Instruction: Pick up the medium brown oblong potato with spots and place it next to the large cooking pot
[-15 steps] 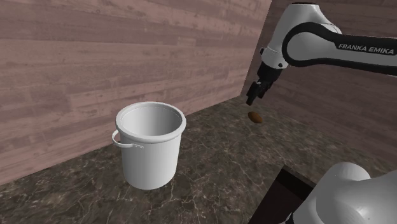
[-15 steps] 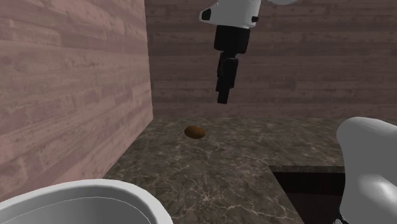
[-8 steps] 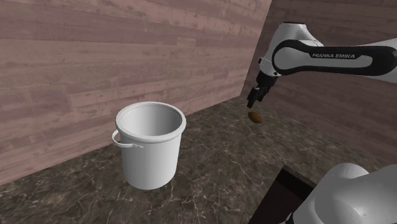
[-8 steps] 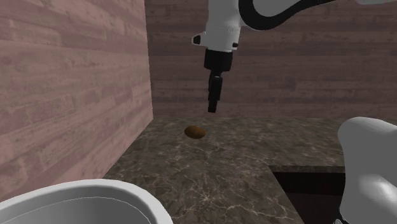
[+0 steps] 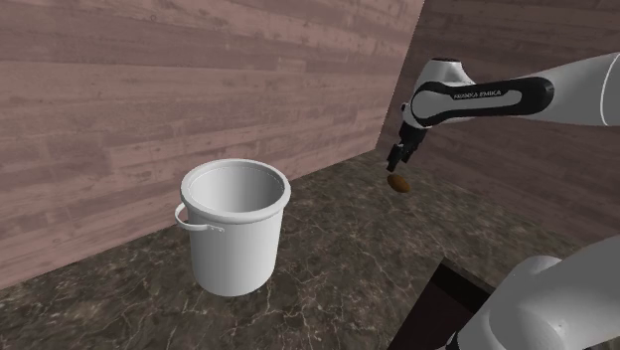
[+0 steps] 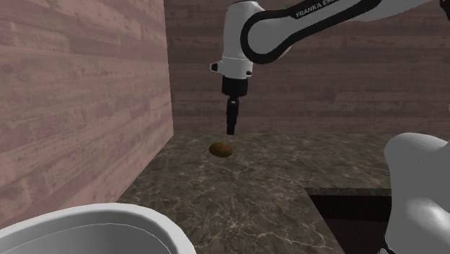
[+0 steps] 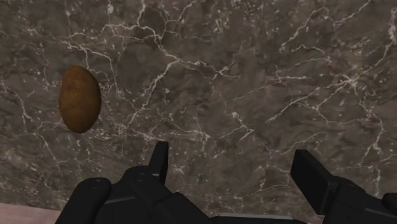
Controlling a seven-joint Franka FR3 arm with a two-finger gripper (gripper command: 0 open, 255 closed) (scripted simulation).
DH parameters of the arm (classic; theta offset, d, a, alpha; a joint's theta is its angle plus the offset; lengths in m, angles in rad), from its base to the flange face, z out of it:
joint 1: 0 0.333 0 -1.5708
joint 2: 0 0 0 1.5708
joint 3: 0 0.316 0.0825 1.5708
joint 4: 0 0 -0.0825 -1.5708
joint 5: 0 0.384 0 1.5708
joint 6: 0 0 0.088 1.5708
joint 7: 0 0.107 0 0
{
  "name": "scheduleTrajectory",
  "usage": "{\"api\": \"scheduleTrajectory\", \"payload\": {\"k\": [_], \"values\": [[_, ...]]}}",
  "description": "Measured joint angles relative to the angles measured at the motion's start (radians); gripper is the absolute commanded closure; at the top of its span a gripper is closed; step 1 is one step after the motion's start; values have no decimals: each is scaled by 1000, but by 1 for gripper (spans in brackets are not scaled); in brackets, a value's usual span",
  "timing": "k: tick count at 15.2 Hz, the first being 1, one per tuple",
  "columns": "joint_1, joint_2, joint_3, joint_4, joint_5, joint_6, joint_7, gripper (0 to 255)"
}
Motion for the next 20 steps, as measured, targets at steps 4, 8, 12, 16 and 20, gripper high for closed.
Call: {"api": "scheduleTrajectory", "payload": {"k": [4, 8, 12, 16, 20], "values": [[-14, 127, -66, 46, 20, 77, -78, 0], [-33, 267, -126, 133, 70, 122, -174, 0], [-60, 414, -162, 221, 140, 165, -264, 0], [-111, 558, -181, 312, 220, 200, -364, 0], [-173, 706, -173, 448, 296, 192, -439, 0]]}}
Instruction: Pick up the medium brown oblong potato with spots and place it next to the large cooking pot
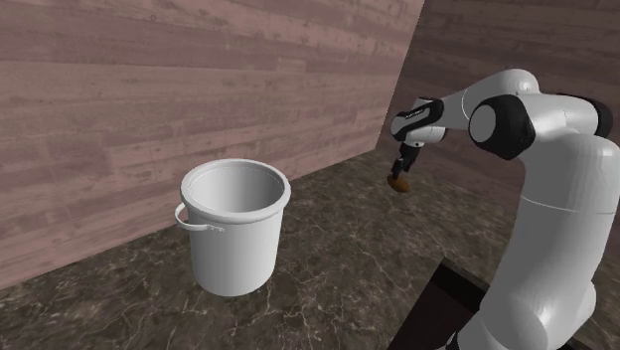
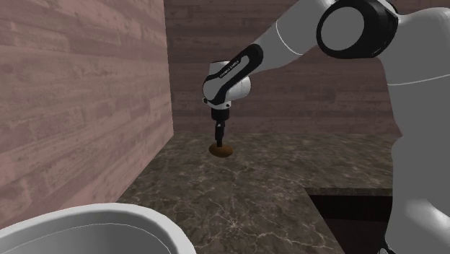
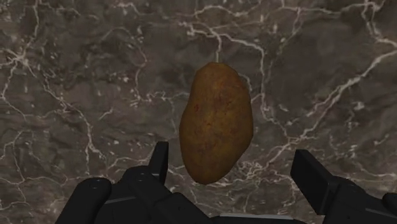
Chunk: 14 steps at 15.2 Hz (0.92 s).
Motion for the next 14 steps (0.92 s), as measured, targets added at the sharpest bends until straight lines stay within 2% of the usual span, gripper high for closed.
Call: {"api": "scheduleTrajectory", "payload": {"k": [7, 14], "values": [[-33, 80, 16, 14, 41, 59, -33, 0], [-35, 92, 20, 10, 48, 74, -36, 0]]}}
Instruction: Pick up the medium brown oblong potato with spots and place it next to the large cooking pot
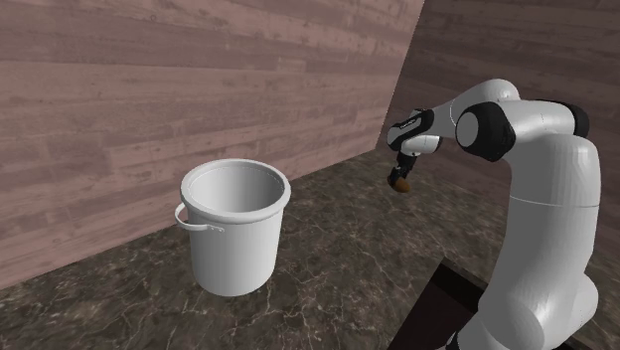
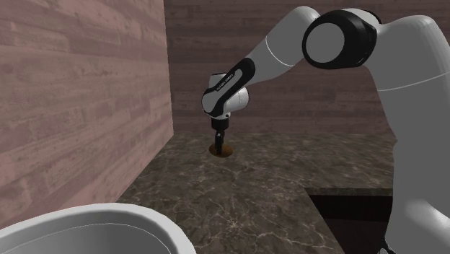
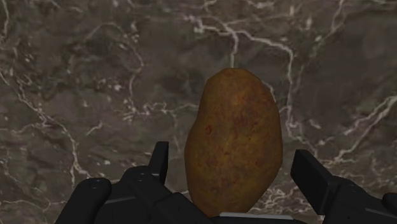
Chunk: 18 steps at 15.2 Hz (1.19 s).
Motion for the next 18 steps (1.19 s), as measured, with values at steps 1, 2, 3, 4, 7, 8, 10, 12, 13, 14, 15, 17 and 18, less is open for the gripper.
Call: {"api": "scheduleTrajectory", "payload": {"k": [1, 2, 3, 4, 7, 8, 10, 12, 13, 14, 15, 17, 18], "values": [[0, 0, 0, 0, 0, 0, 0, 255], [0, 0, 0, 1, 0, 1, 0, 255], [0, 0, 0, 1, 0, 0, 0, 255], [0, 0, 0, 1, 0, 0, 0, 255], [0, 0, 0, 1, 0, 0, 0, 255], [0, 0, 0, 1, 0, 0, 0, 255], [0, 1, 0, 1, 0, 0, 0, 255], [1, -5, -2, 0, -2, -5, 1, 255], [2, -10, -3, 6, -5, -16, 2, 255], [4, -16, -5, 9, -8, -24, 4, 255], [5, -23, -7, 11, -12, -32, 5, 255], [7, -35, -11, 21, -18, -53, 7, 255], [9, -42, -13, 23, -22, -62, 8, 255]]}}
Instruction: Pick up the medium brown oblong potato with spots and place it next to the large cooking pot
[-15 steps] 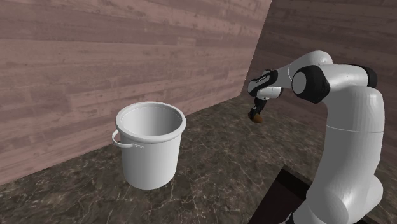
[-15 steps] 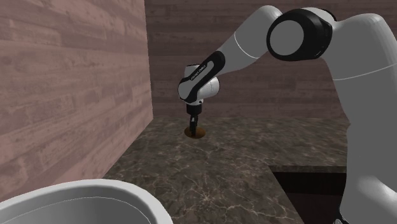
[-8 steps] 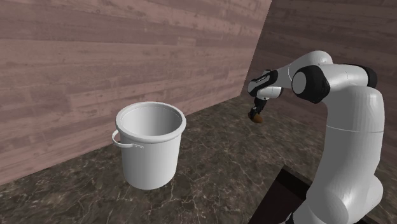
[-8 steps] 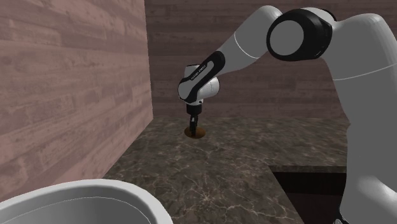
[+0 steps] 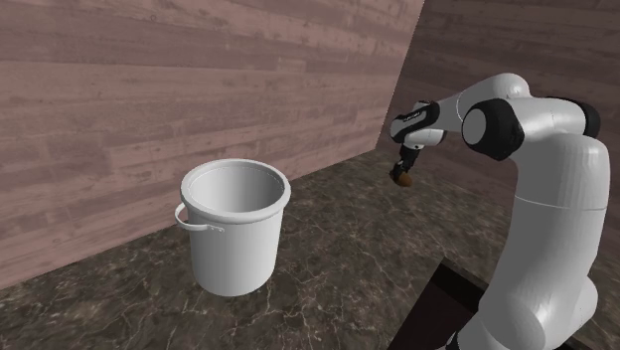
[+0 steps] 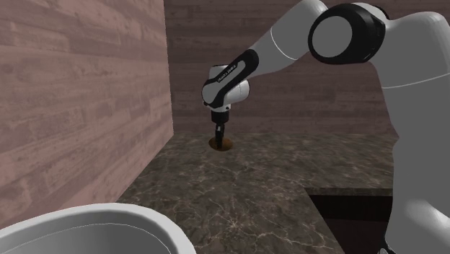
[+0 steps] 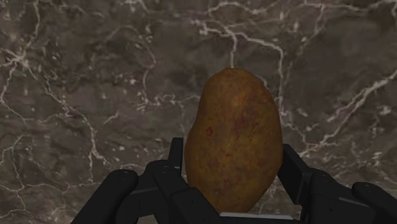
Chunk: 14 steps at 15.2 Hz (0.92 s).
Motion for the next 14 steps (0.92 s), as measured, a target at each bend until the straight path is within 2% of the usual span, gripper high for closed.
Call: {"api": "scheduleTrajectory", "payload": {"k": [14], "values": [[13, -73, -19, 97, -39, -163, 14, 255]]}}
